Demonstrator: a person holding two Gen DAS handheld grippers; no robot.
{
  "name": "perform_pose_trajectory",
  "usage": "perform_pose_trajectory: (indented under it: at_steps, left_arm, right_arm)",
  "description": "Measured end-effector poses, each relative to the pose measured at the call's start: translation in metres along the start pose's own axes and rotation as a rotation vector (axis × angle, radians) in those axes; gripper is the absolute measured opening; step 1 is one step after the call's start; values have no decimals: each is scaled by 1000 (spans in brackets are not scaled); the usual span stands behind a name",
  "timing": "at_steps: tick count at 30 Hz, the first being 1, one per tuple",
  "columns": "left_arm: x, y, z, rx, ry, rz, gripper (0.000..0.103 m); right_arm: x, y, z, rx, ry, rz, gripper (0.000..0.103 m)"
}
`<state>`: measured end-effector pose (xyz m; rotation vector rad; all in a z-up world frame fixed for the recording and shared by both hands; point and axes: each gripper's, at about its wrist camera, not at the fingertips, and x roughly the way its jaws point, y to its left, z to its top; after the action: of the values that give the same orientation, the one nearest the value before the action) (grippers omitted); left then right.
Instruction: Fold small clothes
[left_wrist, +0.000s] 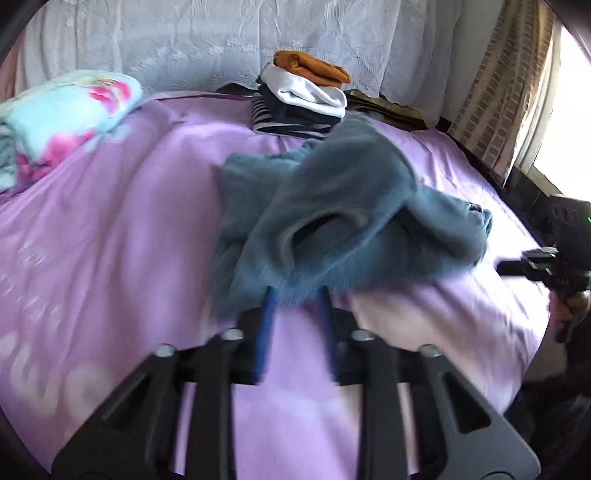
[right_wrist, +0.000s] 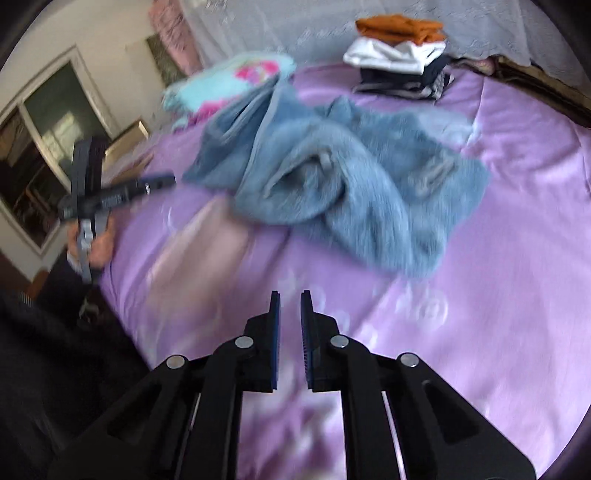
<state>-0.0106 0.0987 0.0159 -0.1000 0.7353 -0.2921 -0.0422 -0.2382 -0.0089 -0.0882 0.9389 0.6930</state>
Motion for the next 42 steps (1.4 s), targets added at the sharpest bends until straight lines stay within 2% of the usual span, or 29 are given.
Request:
perform_pose_trajectory:
  at_steps: [2, 4, 5, 7, 8, 9, 10, 12, 15, 16, 17, 18, 21, 22, 23, 24, 27, 29, 31, 32, 33, 34, 35, 37, 39, 40, 41, 42]
  left_arm:
    - [-20, 5, -7, -18, -45, 59, 65]
    - [-35, 7, -1, -26, -83, 88, 69]
    - [-36, 7, 8, -34, -91, 113, 71]
    - [-33, 6, 29, -49, -103, 159, 86]
    - [-26, 3, 45, -47, -113, 175, 88]
    - [-20, 2, 59, -42, -121, 184, 89]
    - [-8, -1, 77, -41, -125, 185, 89]
    - [13, -2, 101, -46, -109, 170, 89]
    - [49, -6, 131, -44, -70, 164, 89]
    - [57, -7, 137, -38, -66, 177, 88]
    - [61, -11, 141, -27, -62, 165, 88]
    - [61, -14, 142, -21, -63, 145, 88]
    - [58, -36, 145, 25, -67, 16, 88]
    - [57, -46, 146, 55, -66, -18, 89]
    - [56, -60, 145, 94, -67, -34, 89]
    - [57, -74, 145, 131, -70, -30, 89]
    - [64, -115, 142, 245, -103, -13, 93]
    - [70, -137, 139, 310, -118, 17, 98]
    - [81, -146, 132, 350, -103, 70, 101]
    - [94, -142, 121, 359, -30, 54, 101]
    - [106, -134, 108, 349, 43, 27, 101]
    - [121, -119, 87, 309, 137, -3, 101]
    - [127, -111, 73, 278, 191, -27, 101]
    - [112, -108, 41, 275, 169, -47, 99]
    - [79, -118, 16, 295, 176, -117, 99]
    - [63, -122, 5, 280, 184, -189, 99]
    - [48, -126, -12, 256, 227, -317, 99]
    - [38, -129, -27, 246, 254, -359, 99]
  right_arm:
    - [-22, -4, 8, 54, -88, -64, 16]
    - [-36, -7, 27, 123, -183, -113, 22]
    - [-37, -6, 41, 150, -225, -128, 29]
    - [-28, -9, 72, 181, -264, -140, 55]
    - [-21, -15, 92, 189, -273, -148, 69]
    - [-12, -17, 106, 197, -280, -172, 71]
    - [3, -21, 121, 196, -264, -218, 71]
    - [28, -30, 139, 207, -200, -229, 71]
    - [52, -23, 118, 239, -104, -226, 69]
    - [60, -23, 115, 188, -65, -211, 62]
    - [65, -13, 106, 137, -48, -221, 32]
    - [65, -6, 106, 107, -46, -219, 16]
    - [34, 19, 102, 120, -122, -133, 15]
    - [25, 21, 103, 130, -148, -80, 15]
    - [12, 29, 102, 157, -183, 9, 15]
    - [8, 25, 107, 183, -198, 65, 15]
    - [-10, 29, 128, 243, -250, 181, 15]
    - [-19, 33, 131, 270, -283, 223, 15]
    - [-26, 30, 135, 263, -290, 181, 15]
    - [-23, 26, 138, 262, -274, 151, 24]
    - [-14, 12, 146, 267, -255, 114, 44]
    - [-11, 3, 149, 280, -243, 65, 55]
    - [-15, 3, 144, 290, -255, 50, 63]
    - [-9, -21, 156, 330, -277, 72, 63]
    - [-7, -33, 154, 371, -280, 73, 63]
    - [-2, -39, 158, 372, -264, 56, 63]
    - [2, -41, 156, 367, -248, 27, 63]
    - [20, -56, 162, 362, -234, 3, 63]
